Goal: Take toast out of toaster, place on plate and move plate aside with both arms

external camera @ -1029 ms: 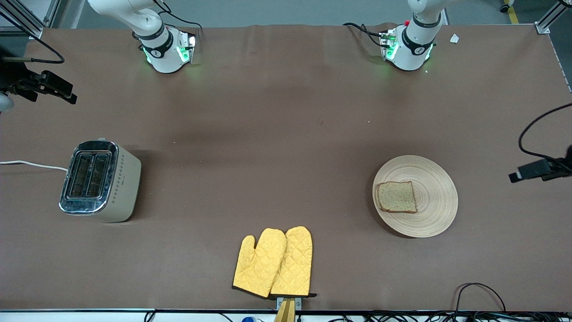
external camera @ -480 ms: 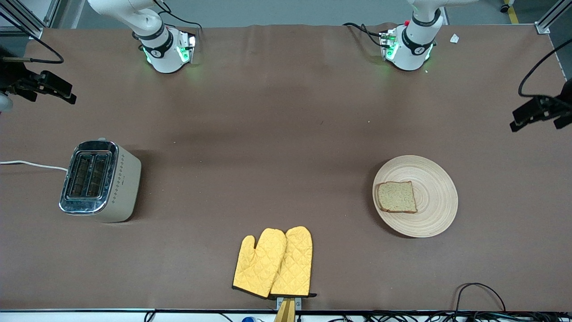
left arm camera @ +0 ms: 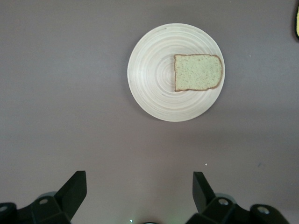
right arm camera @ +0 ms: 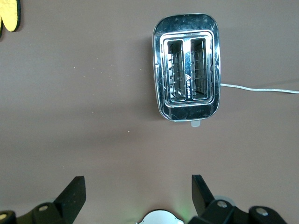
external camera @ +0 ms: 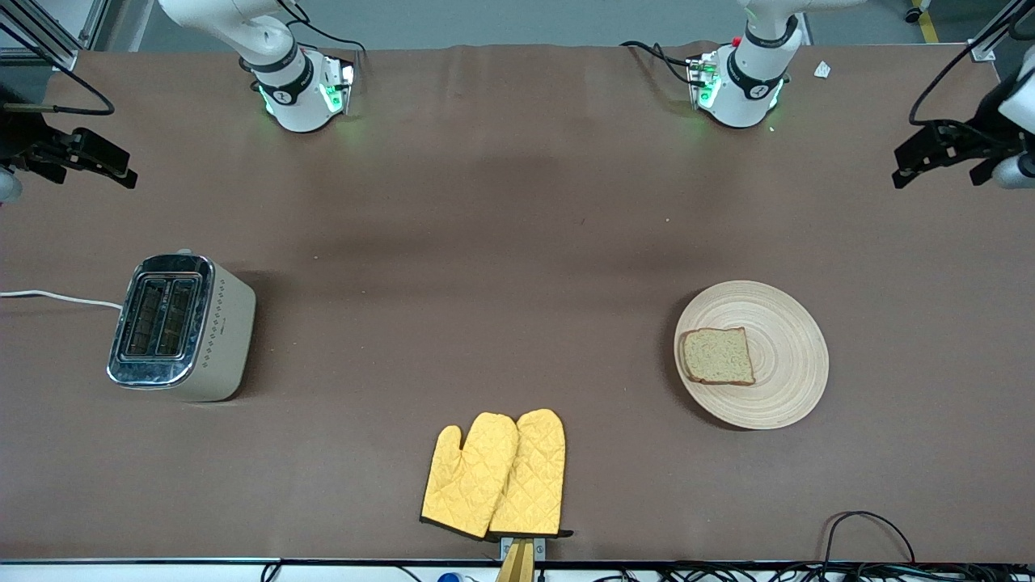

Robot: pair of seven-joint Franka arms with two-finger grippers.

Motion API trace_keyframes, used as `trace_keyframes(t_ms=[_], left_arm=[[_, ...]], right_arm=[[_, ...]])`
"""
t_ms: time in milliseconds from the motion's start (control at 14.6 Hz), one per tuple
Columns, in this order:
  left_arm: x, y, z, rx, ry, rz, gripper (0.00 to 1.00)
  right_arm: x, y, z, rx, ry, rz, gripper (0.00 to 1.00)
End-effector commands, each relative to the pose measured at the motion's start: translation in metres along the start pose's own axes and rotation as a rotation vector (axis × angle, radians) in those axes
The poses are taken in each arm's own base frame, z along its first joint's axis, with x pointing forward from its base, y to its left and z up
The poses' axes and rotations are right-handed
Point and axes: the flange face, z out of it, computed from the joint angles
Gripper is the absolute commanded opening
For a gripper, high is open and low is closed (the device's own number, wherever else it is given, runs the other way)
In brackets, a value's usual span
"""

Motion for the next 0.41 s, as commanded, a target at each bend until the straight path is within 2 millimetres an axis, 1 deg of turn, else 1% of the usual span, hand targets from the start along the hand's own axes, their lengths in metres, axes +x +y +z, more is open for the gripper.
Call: trace_keyframes(t_ms=[0,137,343], left_arm=[[-0.005,0.009,0.002,0.009,-0.001,0.02,1.0],[-0.002,0.009,0.005,0.006,-0.009,0.02,1.0],[0.005,0.008,0.002,0.003,-0.001,0.028,1.0]], right_arm=[[-0.004,0.002,-0.003,0.002,-0.001,0.009,1.0],[-0.004,0.002,-0.003,0.003,-0.001,0.008,1.0],[-0.003,0.002,-0.003,0.003,-0.001,0.011,1.0]])
